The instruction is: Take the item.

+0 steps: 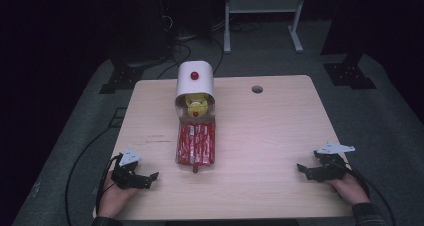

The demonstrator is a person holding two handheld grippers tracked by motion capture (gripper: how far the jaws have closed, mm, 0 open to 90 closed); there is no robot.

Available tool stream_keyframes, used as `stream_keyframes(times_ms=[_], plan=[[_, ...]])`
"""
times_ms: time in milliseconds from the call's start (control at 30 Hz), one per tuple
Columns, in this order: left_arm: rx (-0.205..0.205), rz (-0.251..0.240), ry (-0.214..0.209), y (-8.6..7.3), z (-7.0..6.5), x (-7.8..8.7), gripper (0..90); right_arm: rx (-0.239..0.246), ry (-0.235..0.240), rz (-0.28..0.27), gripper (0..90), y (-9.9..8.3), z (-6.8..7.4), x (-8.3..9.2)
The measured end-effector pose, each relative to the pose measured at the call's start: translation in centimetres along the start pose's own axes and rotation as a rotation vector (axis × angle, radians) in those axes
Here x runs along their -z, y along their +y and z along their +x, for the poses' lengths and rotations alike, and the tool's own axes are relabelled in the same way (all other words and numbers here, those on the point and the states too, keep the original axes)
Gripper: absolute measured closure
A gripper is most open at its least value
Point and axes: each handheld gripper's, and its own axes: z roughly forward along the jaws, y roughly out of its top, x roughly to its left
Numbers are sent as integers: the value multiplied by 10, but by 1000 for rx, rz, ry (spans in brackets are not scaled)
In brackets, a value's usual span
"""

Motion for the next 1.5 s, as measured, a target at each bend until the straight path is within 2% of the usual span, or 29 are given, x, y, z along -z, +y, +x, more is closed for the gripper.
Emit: stream_keyframes(times_ms=[667,1500], plan=[[-6,-27,-18,10,-3,4,0,0,0,0,114,0,0,0],[-19,-64,-14,24,-5,8,0,0,0,0,114,0,0,0]])
